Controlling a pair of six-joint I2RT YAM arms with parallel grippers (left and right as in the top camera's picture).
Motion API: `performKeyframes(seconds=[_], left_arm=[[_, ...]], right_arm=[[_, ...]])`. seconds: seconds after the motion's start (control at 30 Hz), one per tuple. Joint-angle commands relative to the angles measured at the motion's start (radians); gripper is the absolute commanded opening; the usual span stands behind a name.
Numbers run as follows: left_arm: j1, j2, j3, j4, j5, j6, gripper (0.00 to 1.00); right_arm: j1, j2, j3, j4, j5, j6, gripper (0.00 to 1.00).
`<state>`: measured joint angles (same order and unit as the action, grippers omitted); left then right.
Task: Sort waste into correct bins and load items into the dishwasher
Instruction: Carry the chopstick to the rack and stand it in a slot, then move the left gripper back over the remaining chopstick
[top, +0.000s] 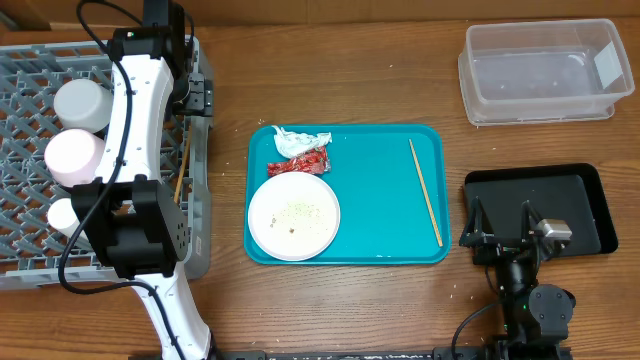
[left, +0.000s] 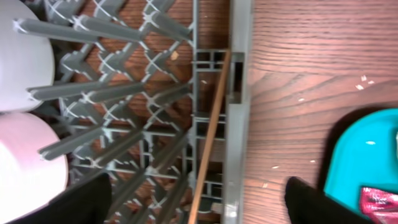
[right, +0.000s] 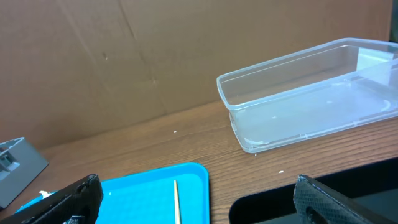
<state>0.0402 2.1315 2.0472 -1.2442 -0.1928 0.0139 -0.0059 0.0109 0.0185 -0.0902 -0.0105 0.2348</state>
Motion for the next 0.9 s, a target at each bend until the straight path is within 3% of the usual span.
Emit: performKeyframes(seconds=[0.0,0.17,0.3,0.53,0.73,0.87], left_arm=[[-0.006,0.007,-0.007,-0.009,0.095,0.006,0.96],[-0.024,0.006,-0.007,-0.024,0.216,0.006,0.97],[-0.045,0.005,0.012,-0.047,0.326,0.009,0.86],[-0.137,-0.019,0.145,-0.068,0.655,0.008,1.00],[-0.274,-0.017,0.179,0.002,1.047,-0.003,1.00],[-0.389,-0.010,0.171,0.060,1.082,-0.061,1.00]], right_arm=[[-0.003,-0.008,-0.010,0.005,0.010,-0.003,1.00],[-0.003,-0.008,-0.010,0.005,0.010,-0.003,1.00],[-0.003,-0.008,-0.010,0.005,0.010,-0.003,1.00],[-0.003,-0.008,-0.010,0.005,0.010,-0.003,1.00],[-0.003,-0.008,-0.010,0.005,0.010,-0.003,1.00],[-0.003,-0.008,-0.010,0.005,0.010,-0.003,1.00]])
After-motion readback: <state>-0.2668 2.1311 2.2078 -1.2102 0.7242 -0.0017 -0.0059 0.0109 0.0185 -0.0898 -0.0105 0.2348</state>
